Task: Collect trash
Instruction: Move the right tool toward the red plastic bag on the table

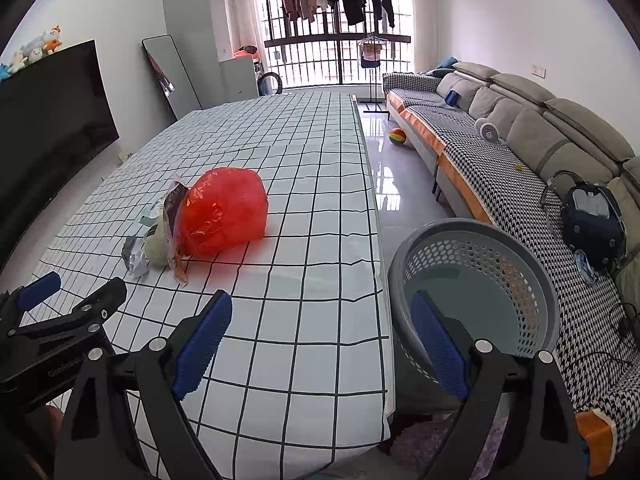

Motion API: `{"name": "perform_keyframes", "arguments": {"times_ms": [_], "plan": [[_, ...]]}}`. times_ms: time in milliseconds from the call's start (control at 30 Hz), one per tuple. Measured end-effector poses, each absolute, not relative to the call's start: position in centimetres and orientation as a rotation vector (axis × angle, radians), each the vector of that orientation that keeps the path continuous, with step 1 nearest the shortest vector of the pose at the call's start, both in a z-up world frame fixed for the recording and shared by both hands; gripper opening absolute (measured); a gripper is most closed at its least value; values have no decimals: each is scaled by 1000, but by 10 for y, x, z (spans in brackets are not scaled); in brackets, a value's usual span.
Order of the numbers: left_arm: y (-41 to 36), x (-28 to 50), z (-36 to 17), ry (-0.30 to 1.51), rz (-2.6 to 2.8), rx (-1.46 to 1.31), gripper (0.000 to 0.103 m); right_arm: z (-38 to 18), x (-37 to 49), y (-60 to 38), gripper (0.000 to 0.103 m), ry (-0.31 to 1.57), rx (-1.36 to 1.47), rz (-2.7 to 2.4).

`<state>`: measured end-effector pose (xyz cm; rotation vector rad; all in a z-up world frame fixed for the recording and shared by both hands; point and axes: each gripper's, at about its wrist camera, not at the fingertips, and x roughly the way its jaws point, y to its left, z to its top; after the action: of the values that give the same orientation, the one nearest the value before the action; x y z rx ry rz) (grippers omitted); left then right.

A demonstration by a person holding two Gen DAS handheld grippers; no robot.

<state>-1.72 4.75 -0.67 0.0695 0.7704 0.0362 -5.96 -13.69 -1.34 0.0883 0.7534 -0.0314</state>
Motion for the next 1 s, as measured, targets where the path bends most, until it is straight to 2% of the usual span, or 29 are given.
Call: {"name": "perform_keyframes", "arguments": {"times_ms": [1000], "plan": [[70, -19, -17, 778, 57, 45, 97, -21, -55, -118, 87, 760, 64, -15]]}}
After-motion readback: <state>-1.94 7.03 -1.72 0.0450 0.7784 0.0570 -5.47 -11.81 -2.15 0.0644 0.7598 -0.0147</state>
